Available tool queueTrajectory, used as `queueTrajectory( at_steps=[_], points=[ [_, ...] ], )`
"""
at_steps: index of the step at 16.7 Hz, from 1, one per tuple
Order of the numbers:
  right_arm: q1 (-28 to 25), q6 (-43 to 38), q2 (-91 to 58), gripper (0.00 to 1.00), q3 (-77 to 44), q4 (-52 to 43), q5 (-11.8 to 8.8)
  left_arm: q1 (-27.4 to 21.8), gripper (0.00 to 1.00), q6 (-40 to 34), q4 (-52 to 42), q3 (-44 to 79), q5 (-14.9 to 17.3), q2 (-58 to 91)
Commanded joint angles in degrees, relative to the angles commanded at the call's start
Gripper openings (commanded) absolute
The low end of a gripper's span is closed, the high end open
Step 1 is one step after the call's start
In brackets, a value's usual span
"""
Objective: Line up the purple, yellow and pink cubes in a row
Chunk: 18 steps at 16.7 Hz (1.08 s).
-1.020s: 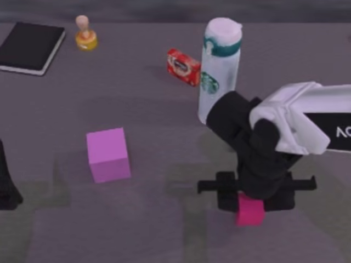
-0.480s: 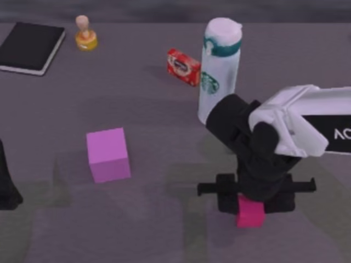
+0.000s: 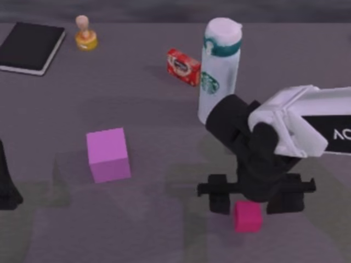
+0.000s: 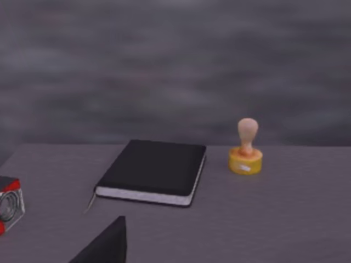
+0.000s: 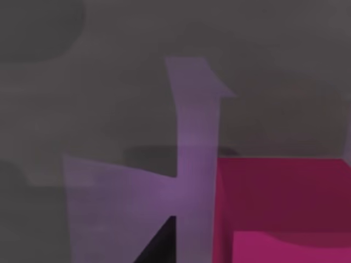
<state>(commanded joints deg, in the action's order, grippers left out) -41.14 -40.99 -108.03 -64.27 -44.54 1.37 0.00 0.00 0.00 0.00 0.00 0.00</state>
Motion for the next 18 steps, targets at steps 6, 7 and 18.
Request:
queueTrajectory(
  at_steps=[6, 7, 18],
  points=[
    [0.0, 0.0, 0.0, 1.0, 0.0, 0.0, 0.0, 0.0, 1.0, 0.0, 0.0, 0.0, 0.0, 0.0],
    [0.0, 0.0, 0.0, 1.0, 0.0, 0.0, 0.0, 0.0, 1.0, 0.0, 0.0, 0.0, 0.0, 0.0],
    [-0.7, -0.1, 5.9, 1.0, -8.7, -14.8, 0.0, 0.0, 1.0, 0.0, 0.0, 0.0, 0.0, 0.0]
  ],
)
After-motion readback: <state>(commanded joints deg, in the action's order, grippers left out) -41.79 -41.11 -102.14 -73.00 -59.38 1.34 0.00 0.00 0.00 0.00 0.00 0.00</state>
